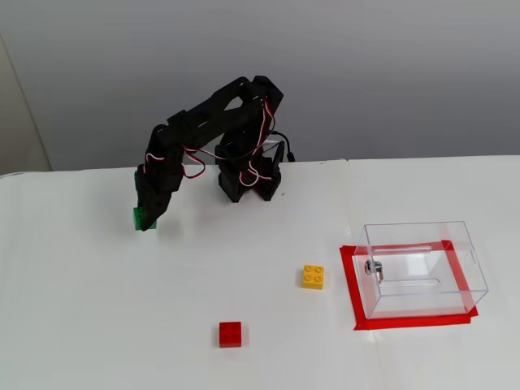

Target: Pick the green lego brick and place it into the transparent box

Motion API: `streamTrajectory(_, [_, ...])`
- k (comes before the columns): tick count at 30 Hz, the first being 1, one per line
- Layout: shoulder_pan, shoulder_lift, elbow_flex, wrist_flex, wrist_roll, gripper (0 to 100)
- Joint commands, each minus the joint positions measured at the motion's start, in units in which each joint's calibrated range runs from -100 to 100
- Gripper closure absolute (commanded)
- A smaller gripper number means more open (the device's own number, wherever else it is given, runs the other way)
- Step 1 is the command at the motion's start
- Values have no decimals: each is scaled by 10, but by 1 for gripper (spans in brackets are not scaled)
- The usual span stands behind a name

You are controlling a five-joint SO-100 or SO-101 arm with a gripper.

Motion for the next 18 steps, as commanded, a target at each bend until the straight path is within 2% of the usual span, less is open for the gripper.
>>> streamTrajectory(1, [-31, -81, -14, 14, 2, 93])
streamTrajectory(8, [-124, -205, -14, 20, 2, 93])
streamTrajectory(14, [-216, -225, -107, 129, 3, 93])
streamTrajectory(18, [-293, -216, -161, 162, -2, 93])
